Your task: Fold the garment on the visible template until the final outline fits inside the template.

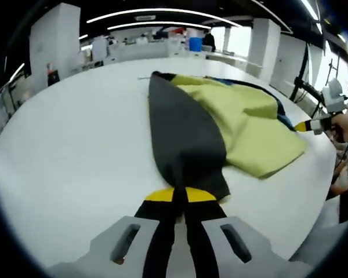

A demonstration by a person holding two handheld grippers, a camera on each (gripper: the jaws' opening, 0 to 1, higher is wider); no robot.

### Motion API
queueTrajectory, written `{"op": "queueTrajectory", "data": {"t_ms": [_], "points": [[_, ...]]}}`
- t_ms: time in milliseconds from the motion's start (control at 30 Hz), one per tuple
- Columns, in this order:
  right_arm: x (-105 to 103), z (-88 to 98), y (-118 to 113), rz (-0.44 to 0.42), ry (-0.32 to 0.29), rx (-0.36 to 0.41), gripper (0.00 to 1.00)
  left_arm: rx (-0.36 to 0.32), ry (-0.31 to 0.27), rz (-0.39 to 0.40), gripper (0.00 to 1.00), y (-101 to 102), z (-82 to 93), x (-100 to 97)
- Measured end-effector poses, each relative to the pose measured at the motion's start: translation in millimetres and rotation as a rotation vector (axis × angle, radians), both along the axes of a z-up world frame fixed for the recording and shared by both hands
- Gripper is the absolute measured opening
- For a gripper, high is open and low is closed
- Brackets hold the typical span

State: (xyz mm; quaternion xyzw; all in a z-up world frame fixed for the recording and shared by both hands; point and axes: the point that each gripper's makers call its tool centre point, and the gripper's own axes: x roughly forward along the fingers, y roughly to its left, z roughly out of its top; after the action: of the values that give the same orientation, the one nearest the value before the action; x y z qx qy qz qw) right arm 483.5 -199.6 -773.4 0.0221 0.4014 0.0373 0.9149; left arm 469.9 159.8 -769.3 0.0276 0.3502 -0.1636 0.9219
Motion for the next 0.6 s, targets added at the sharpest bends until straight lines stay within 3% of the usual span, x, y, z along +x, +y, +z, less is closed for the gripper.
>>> {"op": "queueTrajectory", "data": {"t_ms": [167,300,600], "points": [[-4.2,3.9,-1.5,-0.004,-0.002,0.032,0.0,0.023,0.008,-0.002,0.01,6.3,3.3,0.9],[-4.9,13.0,-5.6,0.009,-0.023,0.029,0.0,0.019,-0.016,0.017,0.01,13.5,16.3,3.8],[-6.5,31.7,-28.9,0.066,-0.04,-0.057,0.0,0.075,-0.072,0.035,0.01,43.6,48.0,21.9]]}}
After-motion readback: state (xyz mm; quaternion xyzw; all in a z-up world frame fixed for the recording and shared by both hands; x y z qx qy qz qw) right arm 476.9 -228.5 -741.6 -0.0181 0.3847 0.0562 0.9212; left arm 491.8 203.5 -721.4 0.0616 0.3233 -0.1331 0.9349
